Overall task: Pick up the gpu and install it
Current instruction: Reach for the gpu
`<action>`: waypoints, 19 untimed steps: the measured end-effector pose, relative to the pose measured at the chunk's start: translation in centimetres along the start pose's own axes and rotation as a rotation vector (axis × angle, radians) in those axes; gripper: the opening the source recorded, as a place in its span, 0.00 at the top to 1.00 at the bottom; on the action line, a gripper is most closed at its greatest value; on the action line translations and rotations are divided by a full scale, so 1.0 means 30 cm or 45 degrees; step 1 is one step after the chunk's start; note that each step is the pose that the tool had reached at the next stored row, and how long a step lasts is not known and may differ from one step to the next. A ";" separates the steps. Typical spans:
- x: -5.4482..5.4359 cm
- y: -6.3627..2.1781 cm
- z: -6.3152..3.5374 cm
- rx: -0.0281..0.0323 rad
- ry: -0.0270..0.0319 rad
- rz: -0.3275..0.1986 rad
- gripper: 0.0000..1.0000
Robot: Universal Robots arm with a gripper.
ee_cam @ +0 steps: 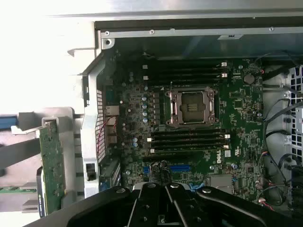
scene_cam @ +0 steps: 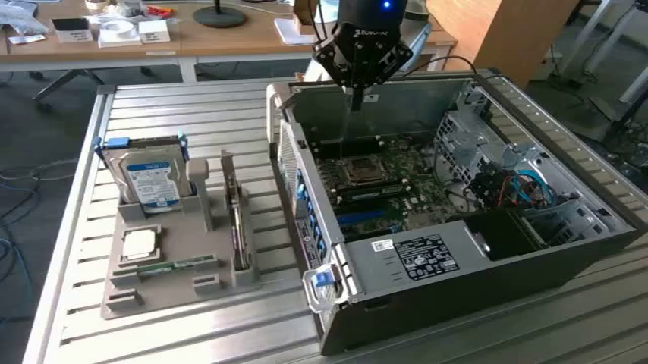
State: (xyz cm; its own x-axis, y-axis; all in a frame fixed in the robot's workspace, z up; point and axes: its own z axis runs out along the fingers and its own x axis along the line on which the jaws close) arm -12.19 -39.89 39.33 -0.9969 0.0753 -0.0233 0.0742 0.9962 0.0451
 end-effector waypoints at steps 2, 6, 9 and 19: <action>0.000 0.000 0.000 0.0000 0.0000 0.000 0.89; 0.001 0.000 0.000 0.0000 0.0000 0.000 0.89; 0.005 0.000 0.000 -0.0001 0.0000 0.000 0.89; 0.028 -0.002 0.000 0.0000 0.0000 0.000 0.89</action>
State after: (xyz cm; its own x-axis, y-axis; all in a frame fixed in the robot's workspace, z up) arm -13.04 -39.88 39.32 -0.9969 0.0753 -0.0233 0.0742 0.9962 0.0451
